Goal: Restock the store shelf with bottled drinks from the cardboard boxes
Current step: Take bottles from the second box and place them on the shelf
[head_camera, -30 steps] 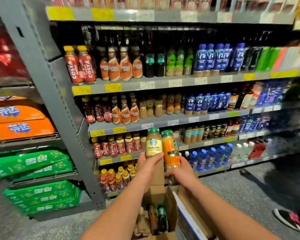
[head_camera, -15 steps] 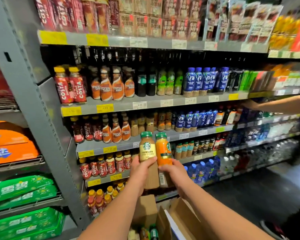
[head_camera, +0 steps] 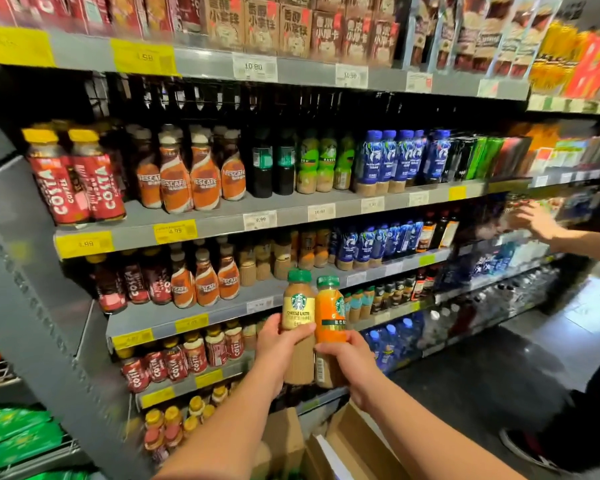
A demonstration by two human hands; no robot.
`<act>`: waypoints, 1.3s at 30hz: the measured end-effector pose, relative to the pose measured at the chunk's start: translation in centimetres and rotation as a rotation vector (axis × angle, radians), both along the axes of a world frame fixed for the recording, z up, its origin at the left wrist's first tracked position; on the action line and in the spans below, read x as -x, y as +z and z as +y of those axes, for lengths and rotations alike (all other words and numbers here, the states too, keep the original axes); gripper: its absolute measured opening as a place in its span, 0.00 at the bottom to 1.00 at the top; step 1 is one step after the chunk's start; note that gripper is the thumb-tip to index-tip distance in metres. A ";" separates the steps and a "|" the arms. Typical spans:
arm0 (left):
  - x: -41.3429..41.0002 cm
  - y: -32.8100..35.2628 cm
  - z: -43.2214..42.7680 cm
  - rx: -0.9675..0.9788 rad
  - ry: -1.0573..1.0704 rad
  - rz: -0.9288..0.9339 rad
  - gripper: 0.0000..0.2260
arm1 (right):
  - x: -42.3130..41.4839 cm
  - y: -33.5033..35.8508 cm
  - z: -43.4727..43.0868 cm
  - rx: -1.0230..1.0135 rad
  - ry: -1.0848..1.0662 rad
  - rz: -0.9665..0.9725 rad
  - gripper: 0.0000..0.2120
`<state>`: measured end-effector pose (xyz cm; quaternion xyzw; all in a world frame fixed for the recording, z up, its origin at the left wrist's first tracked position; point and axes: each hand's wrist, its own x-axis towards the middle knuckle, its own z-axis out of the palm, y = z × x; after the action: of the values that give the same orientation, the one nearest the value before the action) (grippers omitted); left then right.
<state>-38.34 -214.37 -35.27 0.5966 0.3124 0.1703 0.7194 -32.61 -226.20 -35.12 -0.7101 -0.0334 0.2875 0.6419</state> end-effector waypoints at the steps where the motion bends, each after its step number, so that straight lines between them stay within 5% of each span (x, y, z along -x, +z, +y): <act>1: -0.7 -0.3 0.1 0.005 0.002 -0.007 0.18 | -0.7 -0.3 0.2 0.003 -0.011 0.009 0.19; 9: -8.4 -2.7 3.4 -0.010 0.081 -0.023 0.16 | -10.0 -2.3 4.1 0.005 0.100 0.018 0.13; 18: -19.8 -7.0 9.0 -0.153 0.279 0.036 0.12 | -24.3 -5.1 10.1 0.131 0.352 -0.225 0.20; 31: -26.3 -9.3 13.6 -0.608 0.387 0.144 0.13 | -31.2 -8.6 16.7 0.056 0.316 -0.321 0.24; 39: -28.5 -11.6 13.5 -0.602 0.424 0.053 0.16 | -33.4 -10.9 17.6 0.025 0.260 -0.363 0.25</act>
<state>-9.85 -200.85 -46.83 0.7078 0.3834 0.3846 0.4519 0.81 -208.56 -45.98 -0.7477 -0.2361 0.2356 0.5742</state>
